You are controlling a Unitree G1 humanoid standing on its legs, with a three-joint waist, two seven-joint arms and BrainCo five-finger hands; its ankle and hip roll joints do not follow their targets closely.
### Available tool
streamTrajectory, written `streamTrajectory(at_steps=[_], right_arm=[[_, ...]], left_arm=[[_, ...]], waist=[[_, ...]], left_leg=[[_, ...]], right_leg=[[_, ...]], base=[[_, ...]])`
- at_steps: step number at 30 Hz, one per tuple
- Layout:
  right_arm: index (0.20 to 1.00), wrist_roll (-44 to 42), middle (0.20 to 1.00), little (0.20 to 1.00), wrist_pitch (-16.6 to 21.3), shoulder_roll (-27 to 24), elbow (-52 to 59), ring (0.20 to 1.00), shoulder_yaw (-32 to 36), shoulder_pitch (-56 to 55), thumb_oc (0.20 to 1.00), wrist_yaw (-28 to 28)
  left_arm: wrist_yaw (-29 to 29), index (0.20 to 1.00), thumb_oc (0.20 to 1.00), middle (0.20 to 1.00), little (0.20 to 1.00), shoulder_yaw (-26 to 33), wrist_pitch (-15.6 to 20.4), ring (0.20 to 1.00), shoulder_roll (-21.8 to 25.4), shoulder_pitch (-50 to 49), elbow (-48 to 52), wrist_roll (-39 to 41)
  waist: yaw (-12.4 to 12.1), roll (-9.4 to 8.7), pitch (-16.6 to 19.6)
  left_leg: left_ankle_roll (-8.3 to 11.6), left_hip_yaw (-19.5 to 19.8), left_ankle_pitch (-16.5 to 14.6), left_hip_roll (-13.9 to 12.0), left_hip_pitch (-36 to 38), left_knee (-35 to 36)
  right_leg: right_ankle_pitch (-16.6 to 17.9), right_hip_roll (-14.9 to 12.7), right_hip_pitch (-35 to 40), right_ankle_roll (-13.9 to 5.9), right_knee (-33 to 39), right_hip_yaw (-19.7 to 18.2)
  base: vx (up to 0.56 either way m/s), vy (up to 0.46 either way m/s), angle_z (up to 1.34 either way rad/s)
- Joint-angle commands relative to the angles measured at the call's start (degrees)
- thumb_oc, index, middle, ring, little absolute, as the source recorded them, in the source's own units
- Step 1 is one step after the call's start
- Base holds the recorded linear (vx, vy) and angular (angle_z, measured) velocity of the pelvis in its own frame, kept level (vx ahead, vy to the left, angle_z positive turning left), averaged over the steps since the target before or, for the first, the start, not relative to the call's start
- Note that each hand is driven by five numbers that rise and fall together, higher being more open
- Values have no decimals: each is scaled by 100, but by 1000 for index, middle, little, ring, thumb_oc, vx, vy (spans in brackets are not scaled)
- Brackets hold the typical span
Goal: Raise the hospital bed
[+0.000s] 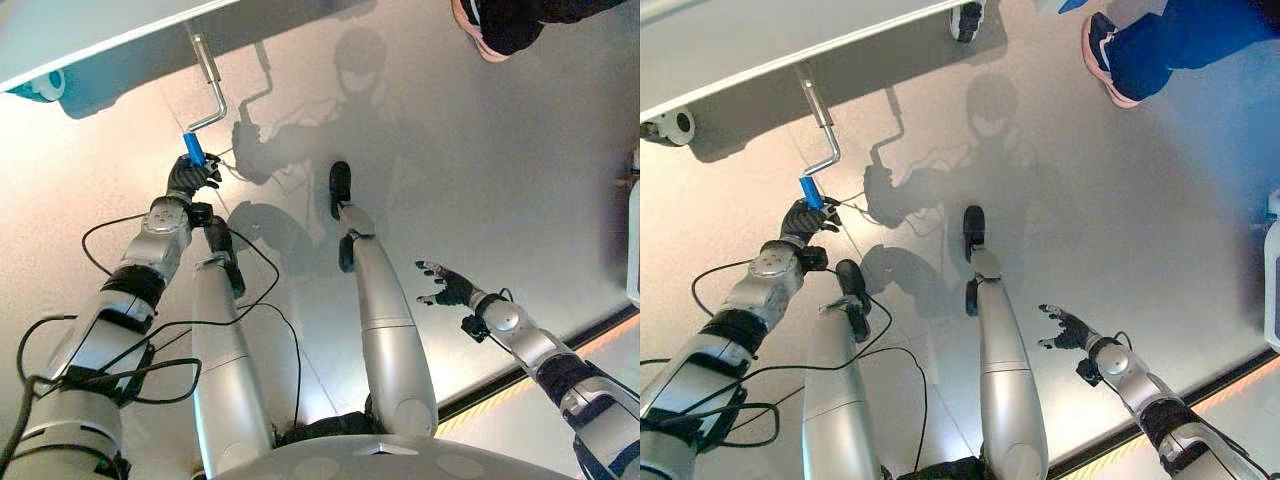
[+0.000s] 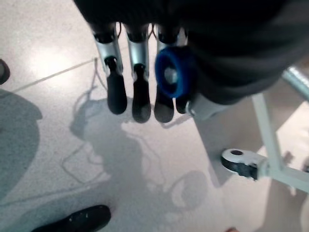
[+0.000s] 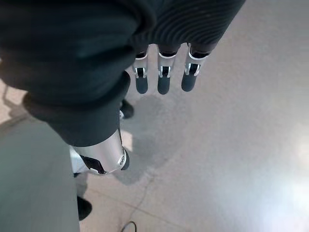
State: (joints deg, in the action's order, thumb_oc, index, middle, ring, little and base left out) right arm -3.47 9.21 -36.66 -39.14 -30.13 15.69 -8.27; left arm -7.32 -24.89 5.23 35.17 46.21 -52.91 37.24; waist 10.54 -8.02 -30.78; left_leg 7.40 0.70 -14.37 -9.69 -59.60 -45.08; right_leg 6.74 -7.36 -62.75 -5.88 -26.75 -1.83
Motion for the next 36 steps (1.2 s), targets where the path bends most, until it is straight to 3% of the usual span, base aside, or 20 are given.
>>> streamTrajectory(at_steps=[1, 10, 21, 26, 36], right_arm=[[1000, -243, 1000, 1000, -56, -101, -142, 1000, -264, -78, 1000, 16], [1000, -333, 1000, 1000, -21, -129, -228, 1000, -368, 5, 1000, 60], [1000, -276, 1000, 1000, -37, -233, -227, 1000, -529, 190, 1000, 78], [1000, -192, 1000, 1000, -68, -334, -184, 1000, -592, 296, 1000, 99], [1000, -16, 1000, 1000, -105, -430, -158, 1000, -622, 345, 1000, 190]], left_arm=[[-336, 200, 200, 200, 200, 209, 362, 200, 676, 1085, -73, -91], [-382, 200, 200, 200, 200, -104, 372, 200, 235, 1321, -100, -311], [-358, 200, 200, 200, 200, -681, 499, 200, -341, 1361, 800, -532], [-337, 200, 200, 200, 200, -958, 526, 200, -825, 1534, 1037, -685], [-76, 200, 200, 200, 200, -1450, 705, 200, -1369, 1408, 2069, -80]], waist=[[12, -444, 99], [132, -447, 99], [232, -427, 99], [314, -407, 99], [397, -336, 99]], left_leg=[[-132, -123, -17, 64, 404, -62], [-50, -195, 223, 2, 494, 348], [47, -251, 516, -124, 695, 844], [109, -263, 655, -175, 788, 1073], [147, -314, 734, -225, 1020, 1307]], right_leg=[[-506, -611, 204, -731, -192, -772], [-511, -534, 55, -693, -253, -780], [-554, -382, -76, -624, -374, -812], [-573, -317, -119, -599, -411, -830], [-601, -203, -178, -561, -528, -895]], base=[[19, -56, -5], [13, -68, -2], [3, -67, -4], [0, -79, -7], [0, -25, -2]])
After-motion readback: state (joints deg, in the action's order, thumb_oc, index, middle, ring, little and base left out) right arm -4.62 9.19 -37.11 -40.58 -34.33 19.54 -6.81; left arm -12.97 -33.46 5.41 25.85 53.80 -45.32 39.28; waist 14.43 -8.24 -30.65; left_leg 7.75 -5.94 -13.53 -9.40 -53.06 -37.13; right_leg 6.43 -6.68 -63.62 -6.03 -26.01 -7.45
